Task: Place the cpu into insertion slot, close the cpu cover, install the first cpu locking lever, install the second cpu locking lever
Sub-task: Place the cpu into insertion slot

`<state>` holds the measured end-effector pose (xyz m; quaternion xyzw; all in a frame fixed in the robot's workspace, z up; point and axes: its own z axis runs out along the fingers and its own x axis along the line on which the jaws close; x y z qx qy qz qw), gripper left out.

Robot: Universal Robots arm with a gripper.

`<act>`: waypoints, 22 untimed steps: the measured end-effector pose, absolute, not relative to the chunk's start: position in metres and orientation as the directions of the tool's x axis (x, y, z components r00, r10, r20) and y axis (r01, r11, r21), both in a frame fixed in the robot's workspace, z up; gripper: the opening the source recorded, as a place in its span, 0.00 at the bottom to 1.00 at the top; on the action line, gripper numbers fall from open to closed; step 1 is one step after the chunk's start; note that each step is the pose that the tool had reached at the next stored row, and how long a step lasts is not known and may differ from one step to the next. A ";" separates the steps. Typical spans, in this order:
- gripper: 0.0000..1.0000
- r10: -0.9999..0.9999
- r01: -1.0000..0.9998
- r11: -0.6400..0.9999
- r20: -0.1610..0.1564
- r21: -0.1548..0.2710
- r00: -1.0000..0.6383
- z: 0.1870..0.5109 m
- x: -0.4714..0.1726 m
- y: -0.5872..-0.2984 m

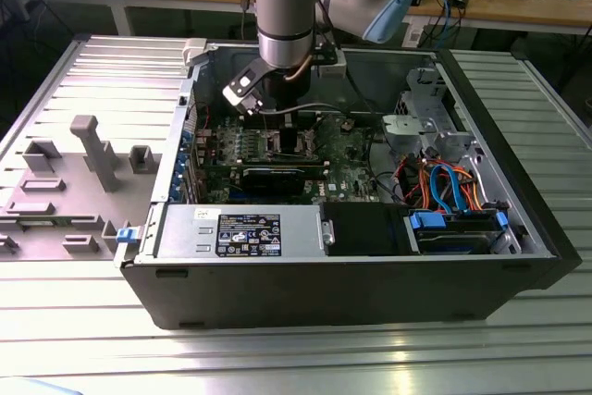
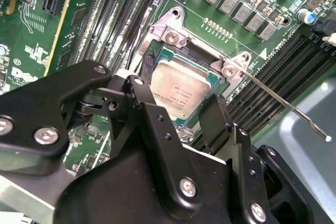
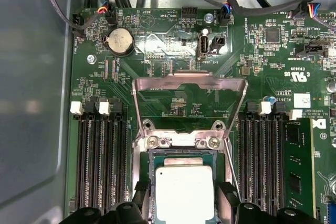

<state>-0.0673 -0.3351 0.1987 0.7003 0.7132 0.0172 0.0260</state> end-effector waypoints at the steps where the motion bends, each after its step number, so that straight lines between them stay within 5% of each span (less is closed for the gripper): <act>1: 0.62 1.000 0.998 0.019 -0.013 0.061 -0.018 0.199 -0.067 -0.335; 7: 0.62 1.000 0.998 0.019 -0.013 0.061 -0.018 0.199 -0.067 -0.335; 10: 0.54 1.000 0.998 0.019 -0.013 0.061 -0.018 0.199 -0.067 -0.335; 22: 0.62 1.000 0.998 0.019 -0.013 0.061 -0.018 0.199 -0.067 -0.335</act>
